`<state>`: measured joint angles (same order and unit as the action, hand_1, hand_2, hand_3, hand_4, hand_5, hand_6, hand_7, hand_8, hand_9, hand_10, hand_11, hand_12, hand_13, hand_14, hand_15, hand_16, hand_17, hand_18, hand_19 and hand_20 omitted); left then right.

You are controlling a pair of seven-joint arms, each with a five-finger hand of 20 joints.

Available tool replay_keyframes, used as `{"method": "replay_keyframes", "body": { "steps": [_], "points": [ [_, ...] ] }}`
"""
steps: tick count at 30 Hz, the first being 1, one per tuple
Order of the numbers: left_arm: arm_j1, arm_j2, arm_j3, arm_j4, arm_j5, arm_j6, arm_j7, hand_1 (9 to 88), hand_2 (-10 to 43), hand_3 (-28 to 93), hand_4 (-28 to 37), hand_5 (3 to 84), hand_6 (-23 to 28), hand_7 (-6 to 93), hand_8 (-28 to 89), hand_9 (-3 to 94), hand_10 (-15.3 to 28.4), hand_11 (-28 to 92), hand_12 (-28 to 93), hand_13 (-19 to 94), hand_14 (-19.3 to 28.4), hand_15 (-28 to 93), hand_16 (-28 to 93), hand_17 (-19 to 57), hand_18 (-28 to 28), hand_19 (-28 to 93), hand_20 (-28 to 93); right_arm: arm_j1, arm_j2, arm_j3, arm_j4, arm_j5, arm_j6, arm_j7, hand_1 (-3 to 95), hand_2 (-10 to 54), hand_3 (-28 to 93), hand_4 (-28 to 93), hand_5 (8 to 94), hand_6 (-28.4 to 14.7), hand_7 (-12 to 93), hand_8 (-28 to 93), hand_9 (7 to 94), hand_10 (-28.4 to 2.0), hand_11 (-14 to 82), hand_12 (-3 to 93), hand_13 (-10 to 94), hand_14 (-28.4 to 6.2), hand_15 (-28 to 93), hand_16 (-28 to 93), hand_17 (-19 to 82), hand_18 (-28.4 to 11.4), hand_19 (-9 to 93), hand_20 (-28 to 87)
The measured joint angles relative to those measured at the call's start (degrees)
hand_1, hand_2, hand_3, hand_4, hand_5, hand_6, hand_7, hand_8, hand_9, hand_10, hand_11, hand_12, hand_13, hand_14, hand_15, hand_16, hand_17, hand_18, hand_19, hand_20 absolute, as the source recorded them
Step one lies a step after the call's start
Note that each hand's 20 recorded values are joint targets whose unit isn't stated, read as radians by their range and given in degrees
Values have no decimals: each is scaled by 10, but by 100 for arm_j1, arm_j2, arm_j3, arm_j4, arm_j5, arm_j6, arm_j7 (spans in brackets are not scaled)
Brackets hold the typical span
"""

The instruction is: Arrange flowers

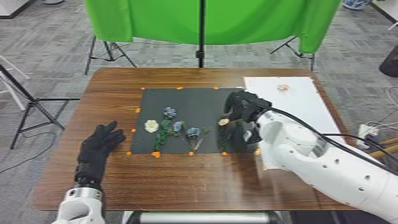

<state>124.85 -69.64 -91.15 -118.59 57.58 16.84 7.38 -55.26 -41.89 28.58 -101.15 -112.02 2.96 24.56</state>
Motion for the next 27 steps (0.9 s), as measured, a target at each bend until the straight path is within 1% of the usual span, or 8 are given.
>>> {"method": "replay_keyframes", "body": {
  "steps": [8,11,14,16,17,19,24,27],
  "points": [
    [-1,0,-1,0,1,0,0,234,119,616,-283,441,76,72,-44,432,155,226,132,296,191,379,9,-23,147,202,203,-218,81,526,-93,-55,-1,109,585,-81,596,-152,674,5,184,46,843,-98,74,391,869,-30,644,357,629,-115,932,622],
    [2,0,-4,-2,2,0,-1,234,119,616,-283,442,76,73,-44,432,154,226,132,296,191,379,9,-23,147,203,203,-295,101,741,-74,-97,11,186,567,-76,585,-148,677,2,173,57,816,-108,103,362,855,-39,646,358,620,-121,932,625],
    [2,0,-4,-2,2,0,-2,234,119,616,-283,441,76,73,-44,431,154,226,132,296,191,379,9,-23,147,203,202,-296,100,877,65,-237,109,342,545,-76,589,-142,665,2,163,59,760,-129,132,308,836,-52,646,355,602,-131,932,621],
    [2,0,-4,-2,3,0,-2,235,119,615,-283,441,76,72,-44,431,154,227,132,296,191,379,9,-23,147,203,202,-232,91,879,256,-414,189,504,513,-79,626,-149,629,6,161,33,707,-140,159,241,817,-62,651,353,591,-135,932,617],
    [2,1,-4,-2,3,0,-3,235,119,615,-283,441,76,72,-43,432,154,226,132,295,192,379,9,-23,147,203,202,-177,82,865,383,-508,210,585,503,-81,638,-151,619,6,158,20,687,-142,158,230,809,-65,653,352,588,-137,932,616],
    [1,4,-4,-2,3,0,-4,234,119,614,-283,441,77,71,-44,432,154,226,131,295,192,380,9,-23,147,203,202,-9,61,776,703,-628,223,729,463,-87,660,-145,583,6,164,-82,627,-146,154,214,781,-77,661,350,570,-146,932,611],
    [1,4,-3,-2,3,-4,-6,234,119,615,-283,441,77,71,-43,432,155,227,132,296,191,380,9,-23,147,203,202,487,-55,487,1628,-635,192,874,421,-95,671,-143,521,2,151,-84,554,-159,136,225,735,-96,677,342,543,-158,932,590],
    [1,4,0,-2,4,-8,-7,234,120,614,-283,442,76,72,-43,433,155,227,132,296,191,380,9,-23,147,203,202,670,-165,432,2093,-619,82,896,408,-95,672,-149,500,2,147,-84,535,-162,132,229,723,-100,681,339,534,-162,932,584]
  ]
}}
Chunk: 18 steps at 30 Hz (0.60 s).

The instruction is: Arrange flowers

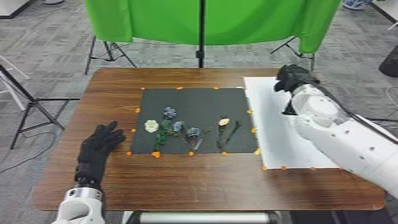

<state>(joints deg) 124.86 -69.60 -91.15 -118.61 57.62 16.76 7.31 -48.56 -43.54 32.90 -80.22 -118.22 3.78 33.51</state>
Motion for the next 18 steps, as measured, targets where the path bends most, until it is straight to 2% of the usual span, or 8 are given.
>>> {"method": "replay_keyframes", "body": {
  "steps": [4,6,8,10,12,14,16,18],
  "points": [
    [-12,0,4,1,4,-12,-9,234,120,614,-283,441,76,73,-43,433,156,226,132,296,192,381,9,-23,147,203,202,189,-178,-103,517,19,-392,8,402,-95,669,-147,479,2,147,-83,522,-166,127,230,720,-99,682,335,532,-163,932,582],
    [-21,0,4,3,4,-15,-13,234,120,615,-283,441,76,73,-44,433,155,226,132,296,192,380,9,-23,147,203,202,273,-297,-197,804,40,-460,-8,401,-95,666,-151,450,8,144,-83,519,-165,128,231,721,-98,682,332,532,-162,932,579],
    [-26,0,5,5,4,-17,-14,234,120,615,-283,441,76,73,-44,433,155,226,131,296,191,379,8,-23,147,204,202,342,-437,-294,1113,75,-441,-41,412,-95,663,-160,463,15,151,-87,539,-159,137,230,732,-94,686,328,534,-159,932,572],
    [-30,0,8,7,4,-25,-15,234,120,615,-283,441,76,73,-44,433,155,226,132,295,192,378,9,-23,147,204,202,387,-570,-381,1376,87,-369,-79,445,-95,661,-173,507,21,166,-95,593,-145,159,223,758,-84,687,324,553,-152,932,577],
    [-35,0,10,10,5,-39,-18,234,120,614,-283,441,76,73,-44,433,155,226,132,296,192,379,9,-23,147,202,201,426,-666,-487,1545,63,-160,-103,486,-95,652,-188,590,22,192,-75,675,-135,182,214,796,-64,676,326,573,-140,932,587],
    [-47,0,15,16,5,-47,-18,234,121,614,-283,442,76,73,-44,433,155,226,132,296,191,379,9,-23,147,203,202,469,-731,-635,1662,-1,237,-134,553,-95,586,-184,675,19,209,16,772,-117,131,291,823,-53,666,331,590,-134,932,597],
    [-62,-3,18,23,6,-50,-18,235,120,614,-283,442,77,72,-44,433,155,226,132,296,192,379,9,-23,147,203,202,487,-800,-808,1817,-85,742,-179,599,-95,566,-184,765,18,219,57,872,-91,85,358,858,-41,655,335,617,-129,932,607],
    [-70,-4,18,25,6,-51,-18,234,120,616,-283,442,77,72,-44,433,155,226,131,296,192,380,9,-23,147,203,202,474,-854,-908,1948,-150,1182,-233,615,-95,563,-191,795,17,216,62,902,-82,78,373,875,-34,650,335,628,-128,932,614]
  ]
}}
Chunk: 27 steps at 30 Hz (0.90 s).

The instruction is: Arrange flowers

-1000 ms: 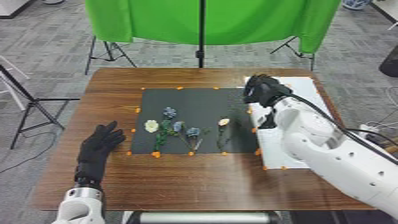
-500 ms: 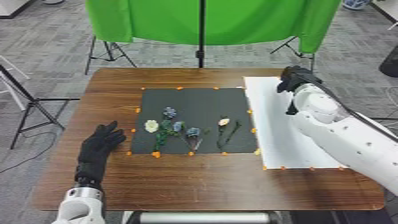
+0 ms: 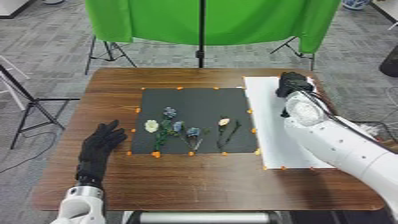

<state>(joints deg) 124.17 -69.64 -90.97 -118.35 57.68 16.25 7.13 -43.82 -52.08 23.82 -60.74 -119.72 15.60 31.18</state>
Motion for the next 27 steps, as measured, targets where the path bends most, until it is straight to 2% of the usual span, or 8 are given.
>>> {"method": "replay_keyframes", "body": {
  "steps": [3,6,13,19,22,27],
  "points": [
    [1,-2,0,0,0,0,3,233,121,616,-283,442,76,72,-44,433,154,226,132,296,192,380,9,-23,147,203,202,-75,16,2,-19,-79,288,-67,618,-95,566,-194,807,17,213,67,912,-82,75,377,885,-30,647,337,635,-127,932,620],
    [7,-10,-4,0,0,4,13,232,121,617,-283,443,77,72,-44,433,155,226,132,296,192,381,9,-23,147,204,202,-264,195,152,-430,-141,278,-98,616,-95,570,-190,807,14,210,71,913,-82,73,381,886,-29,646,340,636,-127,932,623],
    [30,-9,-12,-17,0,-1,6,233,121,614,-283,442,76,72,-44,433,155,226,132,296,192,381,8,-23,146,202,202,-1244,1126,1053,-2614,-148,-61,-196,614,-95,569,-184,808,14,207,77,912,-83,72,388,883,-27,647,347,638,-125,932,627],
    [53,-5,-18,-26,0,-1,6,233,121,614,-283,443,77,71,-43,433,155,225,132,296,193,381,8,-22,146,202,202,-1860,1718,1572,-3921,94,-796,-384,614,-95,566,-182,804,13,204,79,910,-83,72,389,881,-27,647,350,635,-123,932,629],
    [55,-5,-18,-27,0,-5,6,232,121,616,-283,442,77,71,-43,433,155,225,132,295,192,380,8,-23,146,202,202,-2025,1746,1525,-4276,171,-918,-477,614,-95,564,-180,804,14,204,79,909,-83,71,388,880,-28,647,351,635,-123,932,630],
    [51,-5,-18,-27,1,-13,3,233,122,614,-283,442,76,72,-43,432,155,226,132,295,192,380,8,-23,147,203,202,-2101,1530,1174,-4323,221,-911,-602,613,-95,564,-177,803,14,204,80,908,-83,72,388,879,-27,647,351,634,-124,932,630]
  ]
}}
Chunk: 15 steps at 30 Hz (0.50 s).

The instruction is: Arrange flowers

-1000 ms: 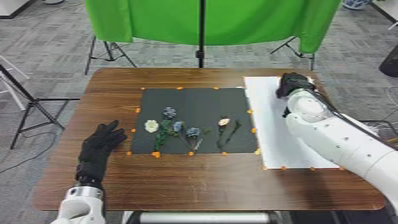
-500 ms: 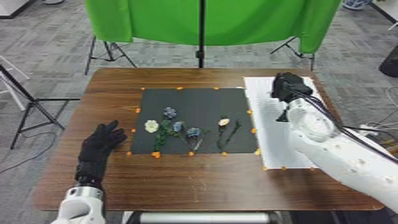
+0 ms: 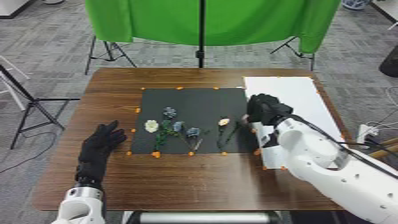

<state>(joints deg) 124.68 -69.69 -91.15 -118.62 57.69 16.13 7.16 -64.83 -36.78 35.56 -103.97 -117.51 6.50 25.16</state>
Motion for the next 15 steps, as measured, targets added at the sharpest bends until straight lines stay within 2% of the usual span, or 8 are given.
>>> {"method": "replay_keyframes", "body": {
  "steps": [8,15],
  "points": [
    [-7,-4,1,1,11,-41,-5,232,120,617,-283,442,76,73,-44,433,156,227,132,295,192,380,9,-23,147,203,202,-179,-175,-130,-97,-13,-67,-76,607,-95,569,-173,792,12,206,82,896,-85,69,391,871,-30,649,354,630,-122,932,630],
    [1,-6,-13,1,14,-42,-9,234,121,614,-283,442,76,72,-44,433,155,226,132,296,192,380,9,-23,147,203,202,-281,-172,-121,-178,-7,-59,-95,588,-95,570,-169,725,9,196,68,830,-95,57,365,855,-34,650,352,616,-121,932,622]
  ]
}}
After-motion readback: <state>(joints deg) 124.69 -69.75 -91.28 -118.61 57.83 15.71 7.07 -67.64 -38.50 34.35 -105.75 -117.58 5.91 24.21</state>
